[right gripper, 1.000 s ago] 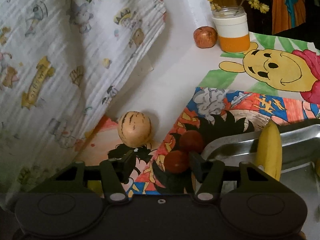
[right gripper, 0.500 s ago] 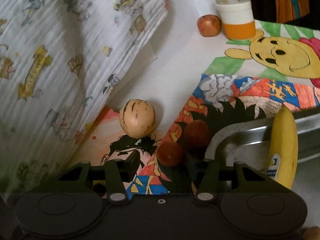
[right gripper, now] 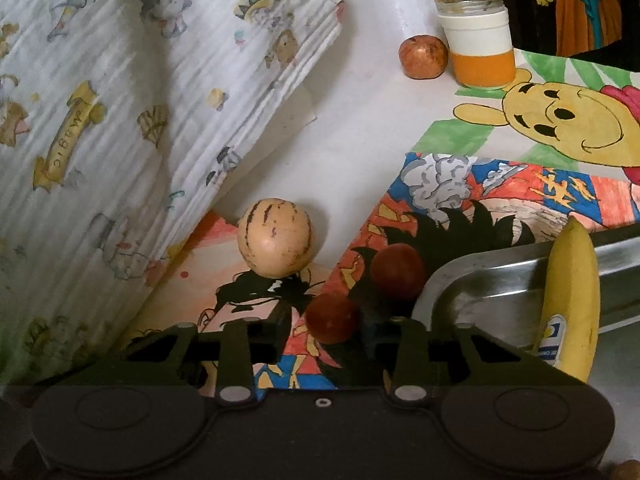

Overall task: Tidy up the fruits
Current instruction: 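Grasp a green grape with the left tool while the right tool grasps a red cherry tomato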

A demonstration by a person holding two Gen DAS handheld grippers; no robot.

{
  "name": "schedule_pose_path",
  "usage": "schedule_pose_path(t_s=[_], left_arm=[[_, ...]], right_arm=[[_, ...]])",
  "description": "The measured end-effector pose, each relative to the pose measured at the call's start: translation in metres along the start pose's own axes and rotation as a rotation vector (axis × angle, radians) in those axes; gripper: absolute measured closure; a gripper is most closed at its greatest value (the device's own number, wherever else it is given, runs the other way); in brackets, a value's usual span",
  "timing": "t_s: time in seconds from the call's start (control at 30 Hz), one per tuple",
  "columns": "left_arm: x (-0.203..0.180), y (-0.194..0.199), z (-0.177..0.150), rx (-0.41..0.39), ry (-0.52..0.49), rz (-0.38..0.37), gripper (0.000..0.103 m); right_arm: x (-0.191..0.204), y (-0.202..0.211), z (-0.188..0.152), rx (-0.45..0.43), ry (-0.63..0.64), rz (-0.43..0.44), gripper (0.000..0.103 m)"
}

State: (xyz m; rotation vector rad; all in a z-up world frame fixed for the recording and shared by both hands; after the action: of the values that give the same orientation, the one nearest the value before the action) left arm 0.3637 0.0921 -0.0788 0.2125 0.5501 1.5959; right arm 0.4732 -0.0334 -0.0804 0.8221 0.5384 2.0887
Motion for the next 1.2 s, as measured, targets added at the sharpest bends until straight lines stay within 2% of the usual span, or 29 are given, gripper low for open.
schedule_pose_path(t_s=[0.1, 0.7, 1.2], left_arm=[[0.000, 0.000, 0.000, 0.000, -0.002, 0.002, 0.074], [-0.005, 0.012, -0.005, 0.018, -0.001, 0.007, 0.075], [-0.029, 0.040, -0.011, 0.013, 0.044, -0.020, 0.075]], right_arm=[[-0.002, 0.001, 0.000, -0.001, -0.009, -0.004, 0.072], [-0.006, 0.026, -0.013, 0.001, -0.110, 0.035, 0.072], [0.001, 0.086, -0.014, -0.073, -0.128, 0.109, 0.072]])
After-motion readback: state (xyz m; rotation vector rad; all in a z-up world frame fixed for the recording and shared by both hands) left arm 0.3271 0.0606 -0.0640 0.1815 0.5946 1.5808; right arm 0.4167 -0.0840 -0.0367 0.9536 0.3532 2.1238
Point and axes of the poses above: each gripper's, at about its wrist camera, not at the fingertips, and y roughly against the way its jaws point, x to its left, z to its top, the point moved 10 cm from there along -y, roughly the way its jaws point, and after that the axes turned 9 degrees about -x, right-handed, at the moved point
